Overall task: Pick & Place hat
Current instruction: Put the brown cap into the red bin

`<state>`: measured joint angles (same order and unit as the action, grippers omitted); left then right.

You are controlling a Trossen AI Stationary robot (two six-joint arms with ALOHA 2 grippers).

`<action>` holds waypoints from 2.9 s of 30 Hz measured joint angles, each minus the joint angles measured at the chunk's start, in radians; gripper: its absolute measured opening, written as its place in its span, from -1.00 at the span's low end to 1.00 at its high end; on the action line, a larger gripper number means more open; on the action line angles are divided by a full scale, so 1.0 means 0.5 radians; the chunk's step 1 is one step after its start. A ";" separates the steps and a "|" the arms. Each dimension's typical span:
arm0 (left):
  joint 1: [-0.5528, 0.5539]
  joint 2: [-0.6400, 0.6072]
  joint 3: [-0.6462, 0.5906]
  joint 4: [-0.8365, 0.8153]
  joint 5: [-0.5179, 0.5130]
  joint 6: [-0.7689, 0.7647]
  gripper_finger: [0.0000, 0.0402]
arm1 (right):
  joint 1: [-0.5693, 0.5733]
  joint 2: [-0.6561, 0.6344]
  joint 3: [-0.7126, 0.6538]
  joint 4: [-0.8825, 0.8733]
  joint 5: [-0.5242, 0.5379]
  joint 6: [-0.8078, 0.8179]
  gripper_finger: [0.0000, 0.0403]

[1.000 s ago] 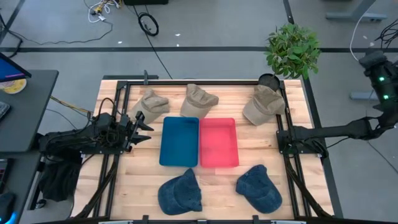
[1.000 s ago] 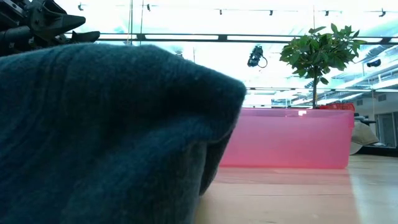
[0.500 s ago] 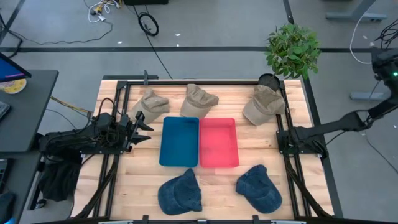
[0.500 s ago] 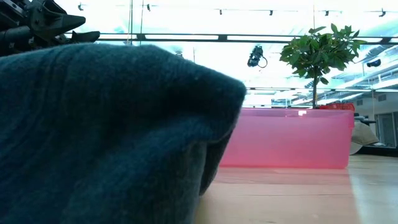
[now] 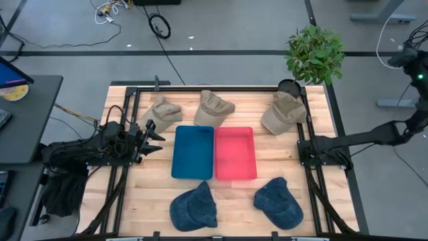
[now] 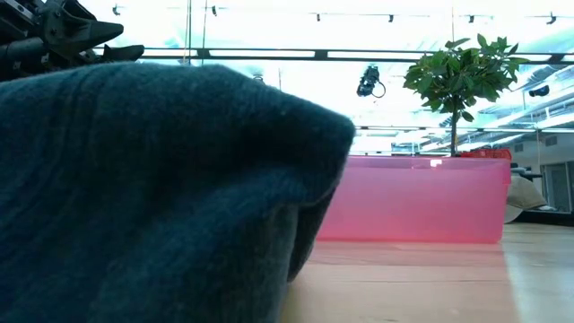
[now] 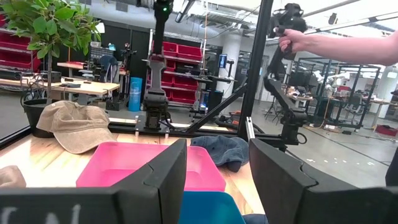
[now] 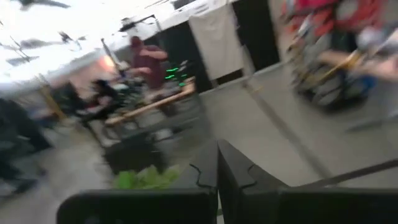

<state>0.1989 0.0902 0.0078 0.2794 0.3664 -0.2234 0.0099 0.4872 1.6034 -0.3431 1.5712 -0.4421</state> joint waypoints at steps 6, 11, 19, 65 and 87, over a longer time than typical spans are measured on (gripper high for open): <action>-0.001 0.000 0.000 0.000 0.000 0.001 -0.12 | -0.429 0.235 0.038 0.477 -0.002 -0.789 -1.00; 0.000 0.000 0.000 0.000 0.000 0.001 -0.12 | -0.771 0.340 0.178 0.207 0.000 -0.776 -1.00; 0.000 0.000 0.000 0.000 0.000 0.001 -0.12 | -1.139 0.511 0.339 0.151 0.000 -0.824 -1.00; 0.000 0.000 -0.001 0.000 0.000 0.000 -0.12 | -1.022 1.177 1.176 -0.301 -0.094 -0.648 -1.00; 0.000 0.001 0.000 0.002 0.000 0.001 -0.12 | -1.302 0.689 0.516 -2.453 -1.007 2.056 -1.00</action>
<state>0.1989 0.0906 0.0076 0.2806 0.3666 -0.2230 -0.6411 0.8317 1.8615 -1.5694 1.0677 0.5859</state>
